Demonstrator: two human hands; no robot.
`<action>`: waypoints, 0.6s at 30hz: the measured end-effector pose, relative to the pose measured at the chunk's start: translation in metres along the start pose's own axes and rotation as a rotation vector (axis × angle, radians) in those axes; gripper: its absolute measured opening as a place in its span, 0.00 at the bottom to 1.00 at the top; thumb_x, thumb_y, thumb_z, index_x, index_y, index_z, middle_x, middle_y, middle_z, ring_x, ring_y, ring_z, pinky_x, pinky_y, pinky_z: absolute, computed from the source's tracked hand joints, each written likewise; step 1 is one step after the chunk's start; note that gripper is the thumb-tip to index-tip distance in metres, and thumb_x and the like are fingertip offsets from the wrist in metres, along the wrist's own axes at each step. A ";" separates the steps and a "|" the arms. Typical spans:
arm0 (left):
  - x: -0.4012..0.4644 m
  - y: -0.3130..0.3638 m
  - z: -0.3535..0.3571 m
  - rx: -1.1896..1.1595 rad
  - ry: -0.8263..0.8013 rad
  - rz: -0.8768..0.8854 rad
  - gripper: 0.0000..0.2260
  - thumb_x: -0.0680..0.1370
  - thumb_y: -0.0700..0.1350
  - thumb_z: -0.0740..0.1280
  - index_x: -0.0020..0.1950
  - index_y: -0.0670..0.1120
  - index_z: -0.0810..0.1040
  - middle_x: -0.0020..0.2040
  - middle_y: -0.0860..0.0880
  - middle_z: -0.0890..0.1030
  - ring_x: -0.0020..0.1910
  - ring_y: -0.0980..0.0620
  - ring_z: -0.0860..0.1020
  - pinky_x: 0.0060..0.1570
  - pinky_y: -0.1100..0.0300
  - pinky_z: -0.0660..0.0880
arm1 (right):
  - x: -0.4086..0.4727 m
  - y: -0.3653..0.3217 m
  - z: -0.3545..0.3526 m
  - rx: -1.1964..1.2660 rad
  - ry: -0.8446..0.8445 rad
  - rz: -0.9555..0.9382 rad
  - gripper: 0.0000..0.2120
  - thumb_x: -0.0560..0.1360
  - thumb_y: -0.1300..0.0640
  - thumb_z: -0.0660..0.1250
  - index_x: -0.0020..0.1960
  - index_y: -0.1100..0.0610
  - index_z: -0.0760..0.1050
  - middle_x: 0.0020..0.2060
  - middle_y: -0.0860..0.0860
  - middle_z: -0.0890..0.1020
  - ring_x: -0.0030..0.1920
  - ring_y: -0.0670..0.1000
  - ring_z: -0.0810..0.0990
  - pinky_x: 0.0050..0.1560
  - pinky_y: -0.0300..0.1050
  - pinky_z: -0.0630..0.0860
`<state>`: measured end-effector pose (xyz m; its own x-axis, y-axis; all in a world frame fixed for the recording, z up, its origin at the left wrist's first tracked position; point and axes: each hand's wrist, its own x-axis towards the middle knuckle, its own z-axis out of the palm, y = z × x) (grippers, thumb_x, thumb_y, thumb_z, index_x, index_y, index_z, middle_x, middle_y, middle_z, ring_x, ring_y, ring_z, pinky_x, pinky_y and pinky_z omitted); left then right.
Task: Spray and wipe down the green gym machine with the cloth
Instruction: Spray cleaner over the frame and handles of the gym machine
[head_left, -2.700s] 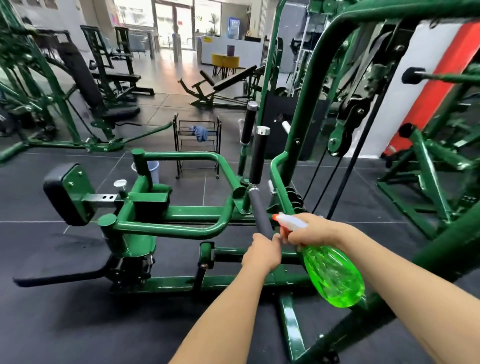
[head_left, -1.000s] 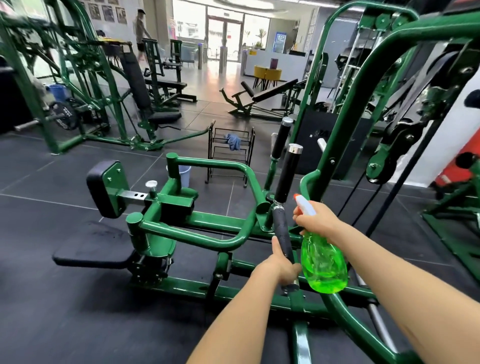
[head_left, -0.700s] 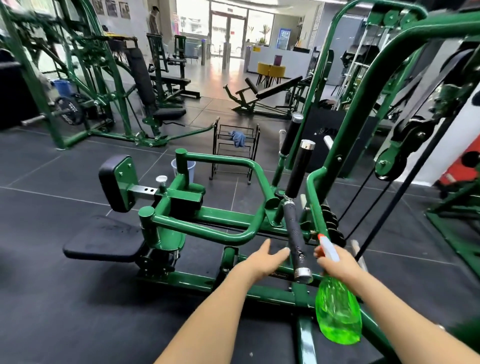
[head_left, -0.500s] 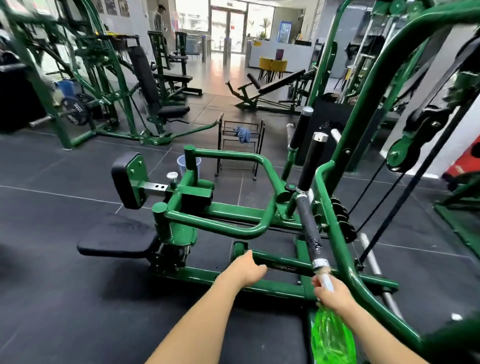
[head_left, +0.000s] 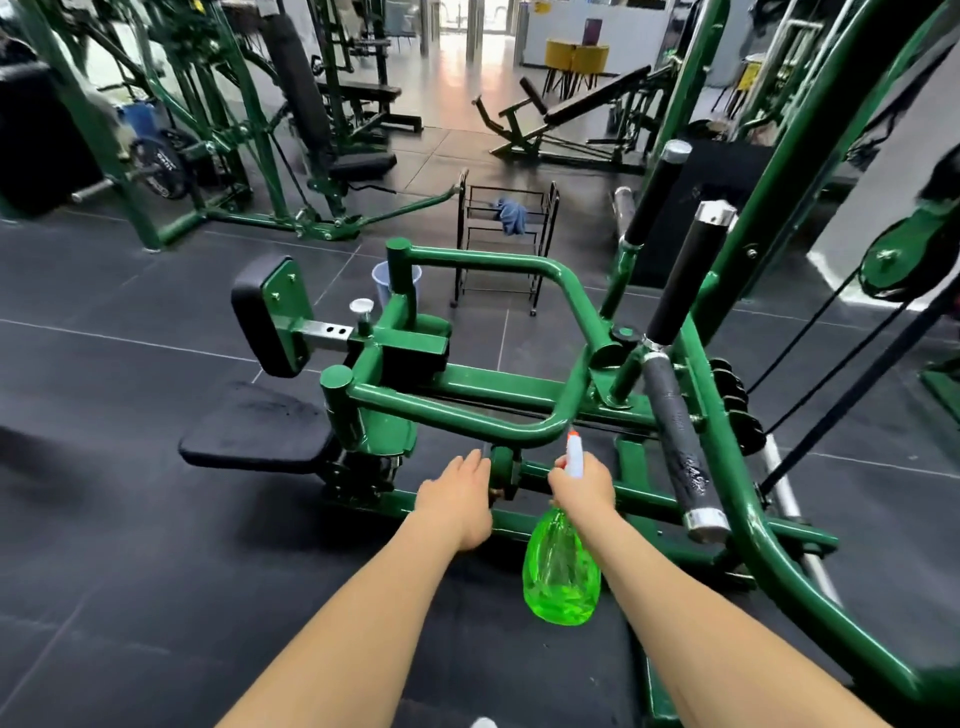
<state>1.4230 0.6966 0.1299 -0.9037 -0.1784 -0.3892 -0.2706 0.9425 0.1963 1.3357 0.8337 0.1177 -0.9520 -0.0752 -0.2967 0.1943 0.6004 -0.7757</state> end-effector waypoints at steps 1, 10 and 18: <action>0.006 -0.002 -0.004 0.022 -0.012 -0.006 0.31 0.81 0.44 0.59 0.79 0.45 0.46 0.80 0.49 0.44 0.78 0.49 0.47 0.72 0.44 0.59 | 0.007 -0.002 -0.002 -0.028 -0.005 0.002 0.05 0.70 0.63 0.63 0.43 0.54 0.73 0.45 0.56 0.81 0.45 0.61 0.82 0.48 0.54 0.79; 0.070 -0.012 -0.032 0.218 -0.066 -0.161 0.35 0.79 0.42 0.59 0.79 0.44 0.39 0.78 0.45 0.35 0.78 0.43 0.39 0.74 0.38 0.50 | 0.040 0.012 -0.001 -0.391 -0.226 -0.234 0.15 0.74 0.62 0.63 0.61 0.59 0.71 0.53 0.55 0.78 0.55 0.59 0.76 0.49 0.46 0.69; 0.068 -0.048 -0.007 0.253 0.021 -0.047 0.37 0.78 0.40 0.59 0.79 0.46 0.37 0.78 0.50 0.35 0.78 0.50 0.40 0.74 0.43 0.51 | 0.040 -0.010 0.041 -0.343 -0.452 -0.361 0.07 0.69 0.64 0.61 0.44 0.54 0.73 0.41 0.50 0.77 0.45 0.55 0.75 0.44 0.44 0.68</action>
<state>1.3718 0.6377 0.1001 -0.8995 -0.2268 -0.3735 -0.2231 0.9733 -0.0539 1.3055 0.7918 0.0903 -0.7361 -0.5999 -0.3134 -0.2752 0.6883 -0.6712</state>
